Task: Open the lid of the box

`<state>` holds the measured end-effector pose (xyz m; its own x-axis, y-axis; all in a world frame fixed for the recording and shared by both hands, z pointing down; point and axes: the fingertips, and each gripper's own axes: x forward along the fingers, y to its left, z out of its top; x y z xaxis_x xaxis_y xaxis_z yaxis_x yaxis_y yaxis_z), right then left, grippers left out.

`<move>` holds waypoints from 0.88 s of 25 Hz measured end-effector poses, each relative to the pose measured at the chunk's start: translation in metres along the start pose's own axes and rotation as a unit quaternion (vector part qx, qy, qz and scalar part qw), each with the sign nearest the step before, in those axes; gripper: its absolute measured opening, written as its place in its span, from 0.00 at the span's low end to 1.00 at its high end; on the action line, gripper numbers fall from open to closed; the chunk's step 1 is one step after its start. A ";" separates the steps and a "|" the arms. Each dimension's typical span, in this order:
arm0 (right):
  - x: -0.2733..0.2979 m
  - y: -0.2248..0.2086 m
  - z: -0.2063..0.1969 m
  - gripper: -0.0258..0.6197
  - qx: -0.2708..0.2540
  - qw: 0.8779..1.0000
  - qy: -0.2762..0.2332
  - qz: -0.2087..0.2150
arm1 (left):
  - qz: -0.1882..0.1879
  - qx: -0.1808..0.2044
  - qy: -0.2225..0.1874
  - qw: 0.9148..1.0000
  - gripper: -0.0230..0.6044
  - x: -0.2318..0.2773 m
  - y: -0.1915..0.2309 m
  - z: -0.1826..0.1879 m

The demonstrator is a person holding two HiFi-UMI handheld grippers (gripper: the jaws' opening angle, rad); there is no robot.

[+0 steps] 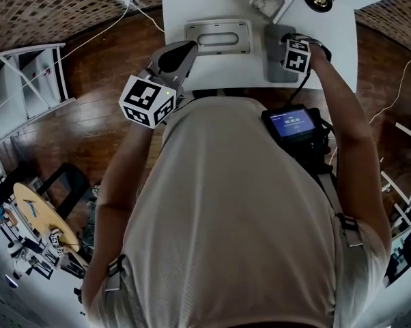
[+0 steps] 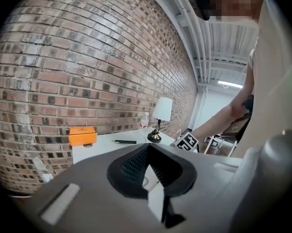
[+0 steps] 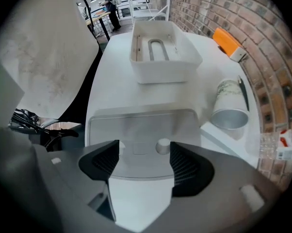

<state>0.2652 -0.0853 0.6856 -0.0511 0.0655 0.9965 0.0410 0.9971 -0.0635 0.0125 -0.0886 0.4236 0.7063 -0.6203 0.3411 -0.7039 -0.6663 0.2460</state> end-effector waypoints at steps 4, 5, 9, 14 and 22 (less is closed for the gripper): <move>-0.062 -0.022 0.030 0.39 0.031 0.990 -0.113 -0.083 | 0.000 0.001 -0.010 1.000 0.04 -0.002 0.003 0.000; -0.088 -0.027 0.045 0.29 0.051 0.979 -0.169 -0.105 | 0.001 0.001 -0.015 1.000 0.04 -0.003 0.004 0.001; -0.199 -0.031 0.104 0.13 0.115 0.901 -0.392 -0.145 | 0.006 0.000 -0.037 0.999 0.04 -0.005 0.006 0.013; -0.297 -0.024 0.143 0.07 0.143 0.806 -0.560 -0.126 | 0.009 0.011 -0.064 0.998 0.04 -0.003 0.006 0.039; -0.363 -0.012 0.169 0.04 0.155 0.722 -0.667 -0.094 | 0.008 0.026 -0.094 0.995 0.04 -0.007 -0.001 0.066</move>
<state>0.1142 -0.1152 0.3151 -0.9518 -0.3002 0.0630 -0.3064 0.9403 -0.1480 0.0133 -0.1113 0.3607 0.7005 -0.6939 0.1666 -0.7133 -0.6738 0.1928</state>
